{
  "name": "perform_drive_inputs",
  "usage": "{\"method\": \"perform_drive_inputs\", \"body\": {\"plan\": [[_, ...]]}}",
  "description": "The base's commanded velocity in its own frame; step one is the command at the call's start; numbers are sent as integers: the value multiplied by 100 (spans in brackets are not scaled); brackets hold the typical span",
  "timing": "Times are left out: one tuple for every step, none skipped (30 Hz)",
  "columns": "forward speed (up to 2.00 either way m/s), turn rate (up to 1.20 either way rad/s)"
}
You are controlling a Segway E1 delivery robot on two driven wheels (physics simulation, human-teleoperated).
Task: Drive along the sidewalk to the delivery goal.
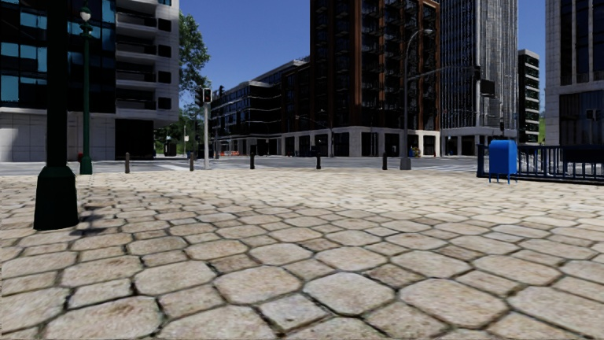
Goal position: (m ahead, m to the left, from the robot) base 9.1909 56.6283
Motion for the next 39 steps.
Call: {"method": "perform_drive_inputs", "body": {"plan": [[200, 0], [200, 0], [200, 0], [200, 0], [200, 0], [200, 0], [200, 0], [200, 0], [200, 0], [200, 0], [200, 0], [200, 0], [200, 0], [200, 0], [200, 0], [200, 0], [200, 0], [200, 0], [200, 0], [200, 0], [200, 0], [200, 0], [200, 0], [200, 0], [200, 0], [200, 0], [200, 0], [200, 0], [200, 0], [200, 0], [200, 0], [200, 0], [200, 0], [200, 0], [200, 0], [200, 0], [200, 0], [200, 0], [200, 0]]}}
